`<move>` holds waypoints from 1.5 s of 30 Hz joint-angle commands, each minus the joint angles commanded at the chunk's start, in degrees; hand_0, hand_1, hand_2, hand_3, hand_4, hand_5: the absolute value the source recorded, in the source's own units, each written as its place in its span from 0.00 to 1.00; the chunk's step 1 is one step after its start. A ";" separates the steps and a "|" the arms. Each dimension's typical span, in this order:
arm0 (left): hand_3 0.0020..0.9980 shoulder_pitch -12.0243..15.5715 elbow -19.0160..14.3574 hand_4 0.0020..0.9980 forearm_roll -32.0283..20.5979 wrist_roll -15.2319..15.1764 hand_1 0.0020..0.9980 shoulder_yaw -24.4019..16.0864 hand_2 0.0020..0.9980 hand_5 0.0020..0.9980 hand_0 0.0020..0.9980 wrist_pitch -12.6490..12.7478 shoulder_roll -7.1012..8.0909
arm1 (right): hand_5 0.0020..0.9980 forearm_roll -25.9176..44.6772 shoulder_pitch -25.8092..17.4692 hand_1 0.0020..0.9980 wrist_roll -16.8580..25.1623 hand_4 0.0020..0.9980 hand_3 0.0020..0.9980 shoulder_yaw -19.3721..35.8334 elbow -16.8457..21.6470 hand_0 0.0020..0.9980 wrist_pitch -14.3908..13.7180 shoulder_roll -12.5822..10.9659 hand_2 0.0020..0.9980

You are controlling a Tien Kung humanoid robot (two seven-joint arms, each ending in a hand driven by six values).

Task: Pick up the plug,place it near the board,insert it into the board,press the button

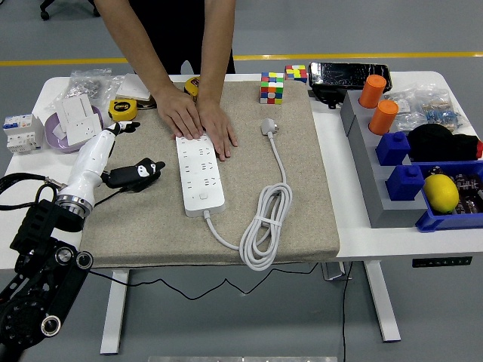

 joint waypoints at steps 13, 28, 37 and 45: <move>0.84 -4.13 11.44 1.00 0.53 -0.90 0.97 0.79 0.83 0.25 0.92 0.66 -2.22 | 0.84 -0.12 -0.22 0.76 -0.03 1.00 0.79 0.28 0.00 0.83 -0.01 0.27 0.76; 0.74 -7.23 21.39 1.00 2.46 -2.50 0.89 -1.36 0.73 0.26 0.86 4.26 -3.73 | 0.84 -0.24 -0.16 0.76 -0.02 1.00 0.79 0.73 0.00 0.83 0.01 0.38 0.76; 0.63 -7.70 22.74 1.00 3.67 -2.37 0.81 -2.22 0.64 0.26 0.81 5.33 -3.73 | 0.84 -0.16 -0.02 0.76 0.05 1.00 0.79 0.76 0.00 0.83 -0.03 0.29 0.76; 0.51 -8.64 25.19 1.00 4.00 -2.87 0.78 -2.99 0.58 0.24 0.78 5.82 -3.73 | 0.84 -0.23 0.16 0.76 0.06 1.00 0.79 0.92 0.00 0.83 -0.04 0.26 0.76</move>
